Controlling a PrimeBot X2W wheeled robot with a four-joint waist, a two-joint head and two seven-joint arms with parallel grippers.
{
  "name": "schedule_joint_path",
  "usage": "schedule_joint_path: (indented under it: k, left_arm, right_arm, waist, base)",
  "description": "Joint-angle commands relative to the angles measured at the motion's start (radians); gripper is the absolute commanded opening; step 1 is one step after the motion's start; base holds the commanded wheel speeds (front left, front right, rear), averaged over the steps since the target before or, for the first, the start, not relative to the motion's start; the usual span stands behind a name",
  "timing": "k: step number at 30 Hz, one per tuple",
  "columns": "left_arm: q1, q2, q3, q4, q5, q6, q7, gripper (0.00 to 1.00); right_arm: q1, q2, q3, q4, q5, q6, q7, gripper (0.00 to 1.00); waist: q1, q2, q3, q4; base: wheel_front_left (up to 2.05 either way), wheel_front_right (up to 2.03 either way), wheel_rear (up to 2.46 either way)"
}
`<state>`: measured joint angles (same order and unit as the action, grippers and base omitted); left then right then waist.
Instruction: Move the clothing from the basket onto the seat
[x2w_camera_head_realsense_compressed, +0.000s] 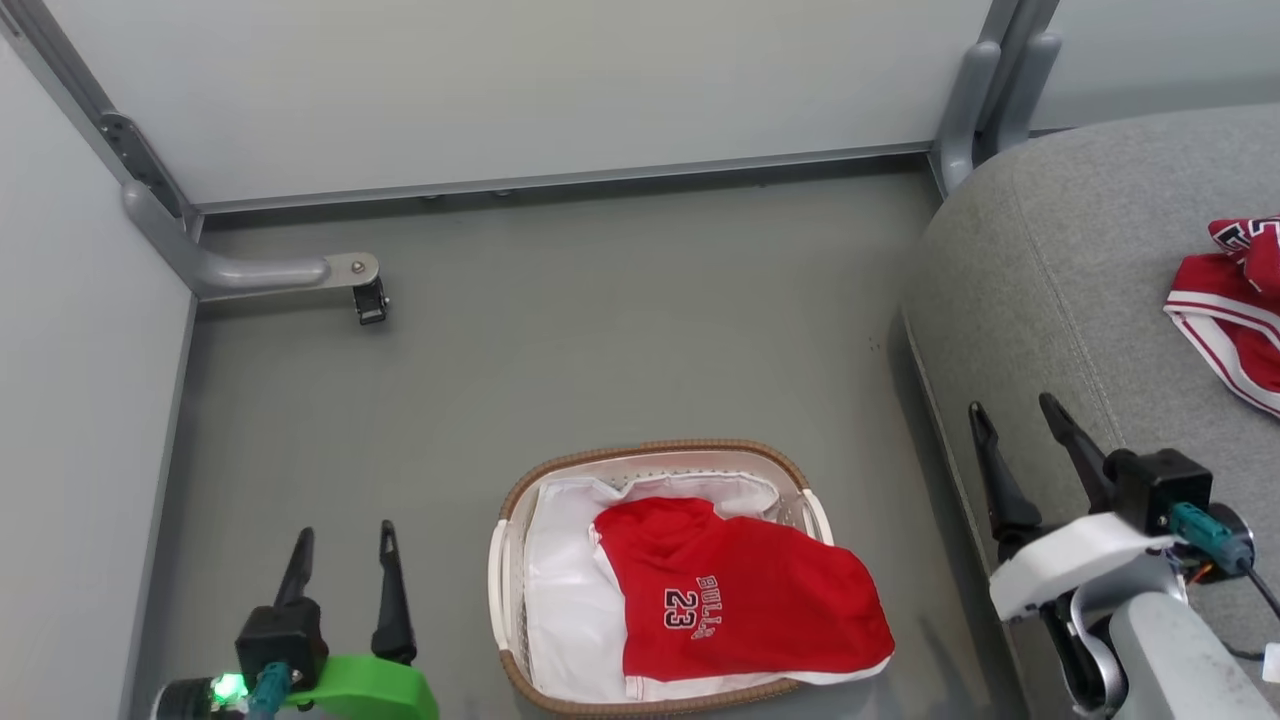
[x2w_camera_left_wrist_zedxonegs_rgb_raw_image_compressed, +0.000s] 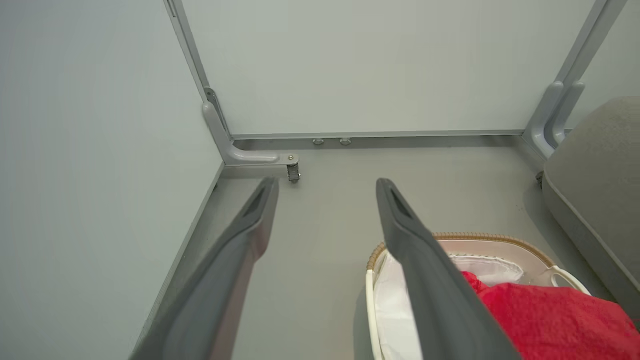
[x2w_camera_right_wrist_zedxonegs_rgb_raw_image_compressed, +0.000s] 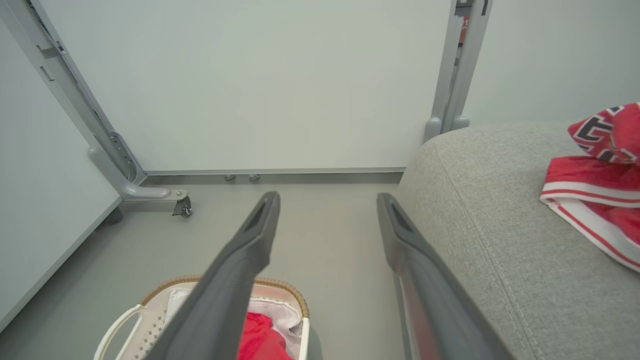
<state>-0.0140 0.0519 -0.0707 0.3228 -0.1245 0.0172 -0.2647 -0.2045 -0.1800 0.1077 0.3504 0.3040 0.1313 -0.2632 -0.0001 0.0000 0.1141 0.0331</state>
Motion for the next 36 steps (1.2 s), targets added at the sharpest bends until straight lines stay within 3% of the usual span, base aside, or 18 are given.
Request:
schedule_joint_path:
  k: [1, 11, 18, 27, 36]
  left_arm:
    - [-0.035, 0.0, -0.019, 0.004, -0.019, -0.002, 0.0, 1.0]
    - [-0.246, 0.002, -0.202, 0.141, -0.098, 0.009, 0.0, 1.0]
    - [-0.427, 0.003, -0.318, 0.29, -0.149, -0.011, 0.0, 1.0]
    - [-0.623, 0.004, -0.453, 0.523, -0.172, -0.072, 0.0, 1.0]
    - [-0.786, 0.004, -0.606, 0.721, -0.128, -0.109, 0.001, 1.0]
  right_arm:
    - [-0.034, -0.011, 0.003, -0.017, 0.006, -0.001, -0.002, 1.0]
    - [-0.227, -0.035, 0.04, -0.126, 0.052, -0.001, -0.002, 1.0]
    - [-0.321, -0.041, 0.061, -0.207, 0.086, -0.001, -0.002, 1.0]
    - [-0.377, -0.035, 0.063, -0.285, 0.113, -0.001, -0.002, 1.0]
    - [-0.398, -0.043, 0.059, -0.308, 0.111, -0.001, -0.002, 1.0]
  waist:
    - [0.0001, 0.0, 0.043, -0.017]
    - [0.0001, 0.0, 0.298, -0.137]
    - [0.0001, 0.0, 0.448, -0.217]
    - [0.0001, 0.0, 0.585, -0.287]
    - [0.0001, 0.0, 0.663, -0.306]
  base:
    - [0.0, 0.0, 0.0]
    - [0.0, 0.0, 0.0]
    - [0.0, 0.0, 0.0]
    - [0.0, 0.0, 0.0]
    - [0.0, 0.0, 0.0]
